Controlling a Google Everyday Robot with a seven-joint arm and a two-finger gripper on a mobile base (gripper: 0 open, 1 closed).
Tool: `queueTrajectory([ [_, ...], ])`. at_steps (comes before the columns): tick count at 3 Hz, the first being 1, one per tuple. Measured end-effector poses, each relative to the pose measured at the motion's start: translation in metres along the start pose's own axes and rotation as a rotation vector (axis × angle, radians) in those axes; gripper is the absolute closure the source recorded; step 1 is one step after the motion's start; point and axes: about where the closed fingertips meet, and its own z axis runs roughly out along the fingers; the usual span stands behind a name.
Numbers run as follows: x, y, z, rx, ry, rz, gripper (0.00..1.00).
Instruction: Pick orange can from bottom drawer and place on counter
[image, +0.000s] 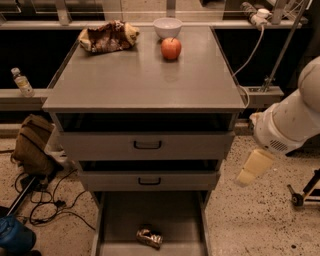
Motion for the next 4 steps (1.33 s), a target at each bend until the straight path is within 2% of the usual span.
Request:
queueTrajectory([
  [1,0.016,0.023,0.071,-0.016,0.000,0.082,0.00],
  [2,0.025,0.054,0.140,-0.033,-0.013,0.193,0.00],
  [3,0.017,0.043,0.143,0.021,-0.058,0.235,0.00],
  [4,0.017,0.043,0.143,0.022,-0.058,0.230,0.00],
])
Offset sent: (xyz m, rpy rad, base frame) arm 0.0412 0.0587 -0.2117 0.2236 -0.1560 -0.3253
